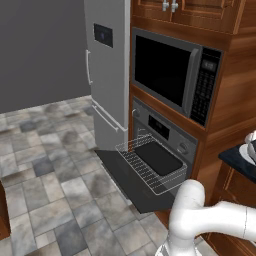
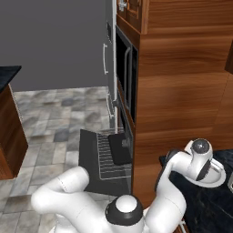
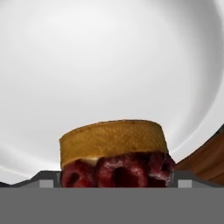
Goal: Take the baked cake out of the oven and place it on the plate for cooling. Then close the oven door.
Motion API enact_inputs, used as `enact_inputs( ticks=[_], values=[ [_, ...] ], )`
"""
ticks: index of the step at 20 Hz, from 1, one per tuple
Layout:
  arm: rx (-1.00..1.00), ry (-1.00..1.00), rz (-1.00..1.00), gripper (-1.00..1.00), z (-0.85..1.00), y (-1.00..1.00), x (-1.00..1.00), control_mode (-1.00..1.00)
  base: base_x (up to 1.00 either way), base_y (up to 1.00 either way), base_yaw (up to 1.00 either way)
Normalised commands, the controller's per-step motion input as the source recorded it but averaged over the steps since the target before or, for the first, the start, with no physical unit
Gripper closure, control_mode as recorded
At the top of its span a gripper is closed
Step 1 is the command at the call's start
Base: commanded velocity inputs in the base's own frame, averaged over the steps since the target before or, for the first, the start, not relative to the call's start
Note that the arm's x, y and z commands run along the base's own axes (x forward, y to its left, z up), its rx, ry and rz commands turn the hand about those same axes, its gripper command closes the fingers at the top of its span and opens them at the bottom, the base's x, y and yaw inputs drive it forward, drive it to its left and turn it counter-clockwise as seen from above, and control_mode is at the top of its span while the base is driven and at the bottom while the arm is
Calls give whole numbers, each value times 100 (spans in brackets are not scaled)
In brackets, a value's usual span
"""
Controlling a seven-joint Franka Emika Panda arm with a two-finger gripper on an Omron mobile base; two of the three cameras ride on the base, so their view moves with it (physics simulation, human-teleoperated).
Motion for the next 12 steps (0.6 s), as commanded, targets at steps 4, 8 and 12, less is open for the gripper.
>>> enact_inputs(
  ticks=[4, 8, 12],
  values=[
    [0, 0, 0, -100, -27, 0, -2, -100, 0, 0, 0],
    [0, 0, 0, -100, 0, 0, -7, -100, 0, 0, 0],
    [0, 0, 0, -100, 1, 0, -9, -100, 0, 0, 0]
  ],
)
